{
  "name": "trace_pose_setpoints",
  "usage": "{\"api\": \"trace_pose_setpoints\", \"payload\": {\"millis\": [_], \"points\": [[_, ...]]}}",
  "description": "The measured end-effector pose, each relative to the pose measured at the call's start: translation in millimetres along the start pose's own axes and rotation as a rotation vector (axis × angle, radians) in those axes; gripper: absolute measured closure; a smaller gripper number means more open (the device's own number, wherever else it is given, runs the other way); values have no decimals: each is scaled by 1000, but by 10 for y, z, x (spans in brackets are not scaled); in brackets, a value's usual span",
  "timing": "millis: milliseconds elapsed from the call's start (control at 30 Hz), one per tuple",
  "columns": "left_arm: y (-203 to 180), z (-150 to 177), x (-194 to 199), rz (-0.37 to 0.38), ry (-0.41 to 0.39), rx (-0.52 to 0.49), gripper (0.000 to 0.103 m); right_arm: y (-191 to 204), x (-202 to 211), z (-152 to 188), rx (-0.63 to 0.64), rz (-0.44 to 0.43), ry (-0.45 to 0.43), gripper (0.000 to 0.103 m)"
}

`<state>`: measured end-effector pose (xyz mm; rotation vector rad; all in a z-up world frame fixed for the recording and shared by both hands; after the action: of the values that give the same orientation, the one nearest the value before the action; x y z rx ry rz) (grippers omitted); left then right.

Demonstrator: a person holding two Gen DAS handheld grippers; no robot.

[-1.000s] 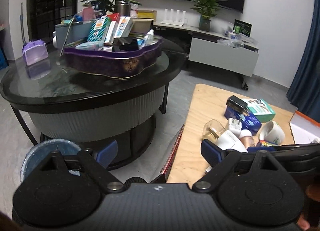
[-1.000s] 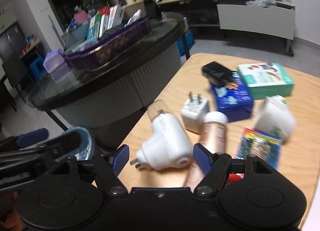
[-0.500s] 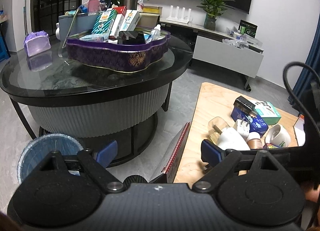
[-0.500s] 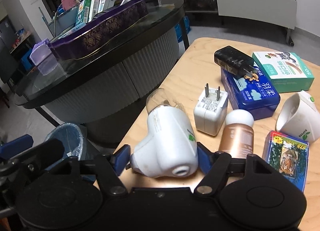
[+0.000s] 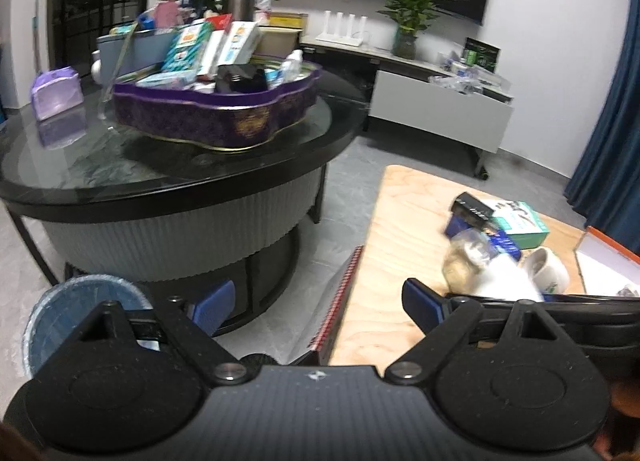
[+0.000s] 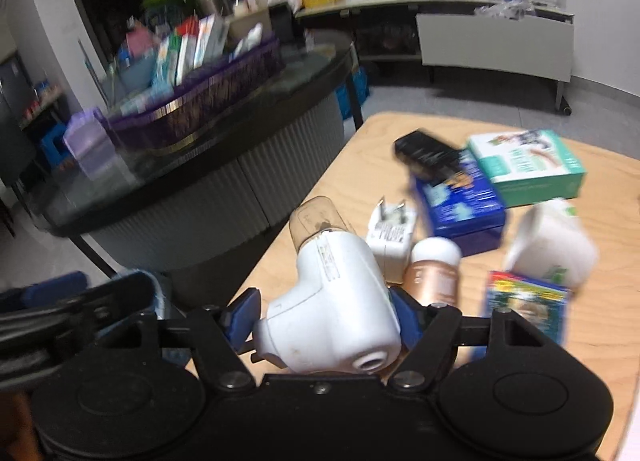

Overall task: Organize rigid objects
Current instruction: 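Grasp the white plug-in diffuser with the right tool while the left tool grasps the white USB charger, then carry the diffuser with the right tool while the left tool carries the charger to the lid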

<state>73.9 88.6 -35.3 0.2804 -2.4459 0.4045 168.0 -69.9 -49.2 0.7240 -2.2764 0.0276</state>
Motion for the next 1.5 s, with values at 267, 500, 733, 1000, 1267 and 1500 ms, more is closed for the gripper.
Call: {"api": "trace_pose_setpoints", "payload": {"millis": [267,500,733,1000,1267,1500], "points": [[-545,15,-308,101,26,-104,10,-735,810,114,-156,87,-119,19],[-903,136,-821,113,87,-141,16,-1116,1179,298,-247,164,-167,19],[-972,151,-1078,99,121,-101,25,-1219,1202,371,-267,156,-180,19],[-1084,73,-1166,154,63,-158,16,-1222,1117,392,-269,126,-172,19],[-1024,175,-1247,209,90,-229,58,-1232,1134,370,-262,129,-184,19],[-1109,160,-1267,217,78,-261,61,-1245,1128,395,-271,145,-177,19]]}}
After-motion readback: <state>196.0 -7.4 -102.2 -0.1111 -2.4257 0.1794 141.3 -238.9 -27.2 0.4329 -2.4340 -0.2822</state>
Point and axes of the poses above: each gripper's, at about its wrist camera, not at the fingertips, and x roughly against the way its jaws point, y to its left, z to its underside, the point moved 5 cm from there along -x, roughly the way its jaws point, and after that the axes turned 8 degrees about x, right-handed, at the moved point
